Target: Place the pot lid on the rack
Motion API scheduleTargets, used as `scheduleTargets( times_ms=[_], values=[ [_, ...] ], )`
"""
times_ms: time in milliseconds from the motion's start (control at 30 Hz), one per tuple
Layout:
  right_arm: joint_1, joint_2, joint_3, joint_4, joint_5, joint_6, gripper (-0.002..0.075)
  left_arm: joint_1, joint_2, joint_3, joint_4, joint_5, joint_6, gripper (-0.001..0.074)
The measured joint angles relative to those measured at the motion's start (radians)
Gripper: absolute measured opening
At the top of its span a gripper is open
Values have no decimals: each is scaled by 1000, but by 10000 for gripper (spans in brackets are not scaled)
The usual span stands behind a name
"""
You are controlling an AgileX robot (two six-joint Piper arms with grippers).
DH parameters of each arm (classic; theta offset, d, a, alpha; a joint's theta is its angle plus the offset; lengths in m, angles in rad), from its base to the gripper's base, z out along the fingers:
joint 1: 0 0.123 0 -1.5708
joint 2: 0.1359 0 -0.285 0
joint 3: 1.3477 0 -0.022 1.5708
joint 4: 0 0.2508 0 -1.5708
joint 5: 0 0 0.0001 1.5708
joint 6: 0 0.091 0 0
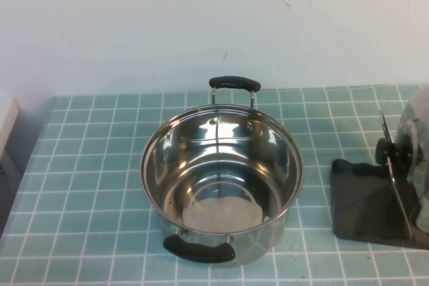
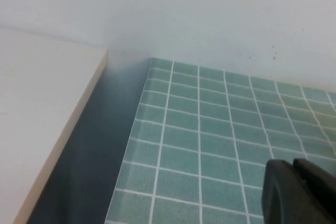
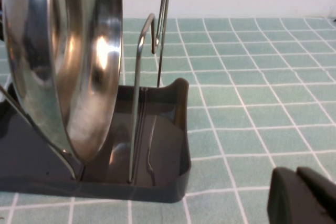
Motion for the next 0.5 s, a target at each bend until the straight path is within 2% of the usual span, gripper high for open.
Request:
scheduleTargets(
  times_ms=[233,500],
  values=[
    [0,0,0,0,0,0,-1,12,-2,0,-141,31,249,-1],
    [0,0,0,0,0,0,-1,14,-2,0,-232,107,399,-1]
  ],
)
